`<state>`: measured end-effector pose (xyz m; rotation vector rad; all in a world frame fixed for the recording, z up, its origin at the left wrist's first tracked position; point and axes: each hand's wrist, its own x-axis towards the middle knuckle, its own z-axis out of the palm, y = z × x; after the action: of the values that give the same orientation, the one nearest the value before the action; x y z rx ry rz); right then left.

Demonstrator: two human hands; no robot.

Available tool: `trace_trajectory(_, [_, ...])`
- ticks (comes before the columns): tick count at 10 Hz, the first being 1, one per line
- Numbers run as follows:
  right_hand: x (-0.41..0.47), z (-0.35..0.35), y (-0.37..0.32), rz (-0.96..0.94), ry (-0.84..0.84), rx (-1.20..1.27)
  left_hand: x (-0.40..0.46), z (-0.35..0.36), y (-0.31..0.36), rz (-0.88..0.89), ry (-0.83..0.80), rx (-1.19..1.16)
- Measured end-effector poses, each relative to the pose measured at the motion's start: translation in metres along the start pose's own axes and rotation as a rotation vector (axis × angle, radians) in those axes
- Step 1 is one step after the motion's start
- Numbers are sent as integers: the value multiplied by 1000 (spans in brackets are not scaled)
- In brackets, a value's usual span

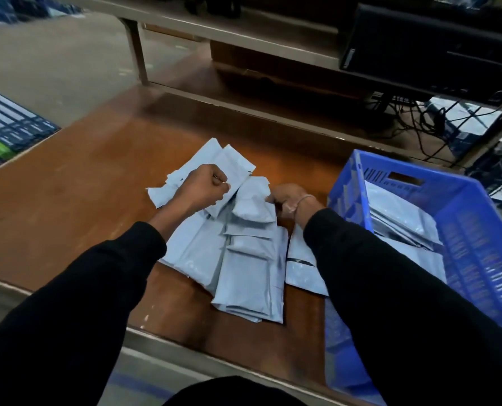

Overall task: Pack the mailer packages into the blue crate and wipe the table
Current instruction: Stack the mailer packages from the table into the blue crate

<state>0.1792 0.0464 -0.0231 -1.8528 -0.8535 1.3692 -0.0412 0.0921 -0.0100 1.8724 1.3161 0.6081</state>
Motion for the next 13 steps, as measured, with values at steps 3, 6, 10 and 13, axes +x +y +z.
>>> trace_trajectory(3, [-17,-43,-12,65,245,232,13,35,41,-322,-318,-455])
trace_trajectory(6, [-36,-42,-7,-7,255,149,33,59,59,-458,-279,-783])
trace_trajectory(10, [-11,16,6,96,171,-153,16,-3,36,-409,-162,-855])
trace_trajectory(13, [1,21,8,88,184,-222,-2,-14,36,-419,-114,-757])
